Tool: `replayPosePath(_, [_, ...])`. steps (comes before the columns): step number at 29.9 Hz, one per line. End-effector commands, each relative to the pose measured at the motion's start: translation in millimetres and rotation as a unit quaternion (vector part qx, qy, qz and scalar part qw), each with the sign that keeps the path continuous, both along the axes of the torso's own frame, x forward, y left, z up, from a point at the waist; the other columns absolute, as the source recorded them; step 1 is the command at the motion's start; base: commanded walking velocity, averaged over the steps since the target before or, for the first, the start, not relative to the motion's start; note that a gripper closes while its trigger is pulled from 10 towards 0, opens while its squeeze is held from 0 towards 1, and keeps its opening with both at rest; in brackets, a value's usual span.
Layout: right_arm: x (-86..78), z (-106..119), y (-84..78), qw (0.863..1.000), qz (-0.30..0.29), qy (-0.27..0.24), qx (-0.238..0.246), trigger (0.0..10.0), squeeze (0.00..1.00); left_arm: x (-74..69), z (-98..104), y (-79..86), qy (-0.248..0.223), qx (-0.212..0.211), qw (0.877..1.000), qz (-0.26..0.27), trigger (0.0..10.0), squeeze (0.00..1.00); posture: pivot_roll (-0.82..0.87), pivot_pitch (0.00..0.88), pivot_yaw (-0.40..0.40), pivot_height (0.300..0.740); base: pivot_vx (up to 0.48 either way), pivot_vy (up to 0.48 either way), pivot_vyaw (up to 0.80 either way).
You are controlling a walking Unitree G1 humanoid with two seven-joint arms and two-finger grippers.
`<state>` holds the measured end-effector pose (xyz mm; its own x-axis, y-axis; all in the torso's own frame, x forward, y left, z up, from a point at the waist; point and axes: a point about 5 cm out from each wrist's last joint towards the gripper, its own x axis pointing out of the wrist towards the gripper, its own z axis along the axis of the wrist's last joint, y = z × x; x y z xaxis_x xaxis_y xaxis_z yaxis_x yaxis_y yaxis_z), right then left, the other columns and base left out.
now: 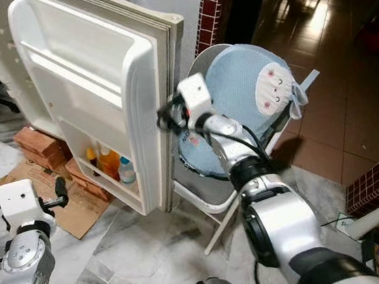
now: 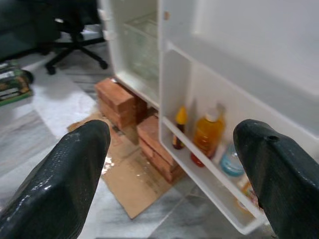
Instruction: Restocking fridge
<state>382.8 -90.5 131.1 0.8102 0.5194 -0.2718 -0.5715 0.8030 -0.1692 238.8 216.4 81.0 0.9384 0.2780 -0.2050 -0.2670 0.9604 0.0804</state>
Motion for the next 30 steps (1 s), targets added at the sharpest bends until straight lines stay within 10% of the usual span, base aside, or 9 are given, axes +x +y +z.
replayPosePath(1, [7.0,7.0,-9.9,0.998,-0.052,-0.020,-0.020,10.0,0.00,2.9,5.4,-2.0,-0.008,0.001,1.000,-0.007,10.0,0.00,0.13,0.071,-0.107,0.740,0.000,0.000,0.00])
replayPosePath(12, [27.7,53.7,-11.2,0.971,-0.213,-0.107,0.003,10.0,0.00,6.3,8.9,-3.8,-0.014,0.006,1.000,-0.009,10.0,0.00,0.15,0.058,-0.109,0.740,0.000,0.000,0.00])
replayPosePath(17, [27.2,55.8,1.4,0.980,-0.166,-0.109,-0.015,10.0,0.00,6.8,9.7,-3.6,-0.016,0.008,1.000,-0.009,10.0,0.00,0.15,0.054,-0.112,0.740,0.000,0.000,0.00])
replayPosePath(20, [17.9,41.3,16.9,0.996,-0.006,-0.067,-0.051,10.0,0.00,6.2,10.2,-2.3,-0.017,0.010,1.000,-0.008,10.0,0.00,0.16,0.058,-0.113,0.740,0.000,0.000,0.00])
replayPosePath(30, [21.0,29.1,-35.7,0.966,-0.040,-0.091,-0.240,10.0,0.00,7.0,10.5,-3.3,-0.015,0.012,1.000,-0.014,10.0,0.00,0.15,0.065,-0.106,0.740,0.000,0.000,0.00])
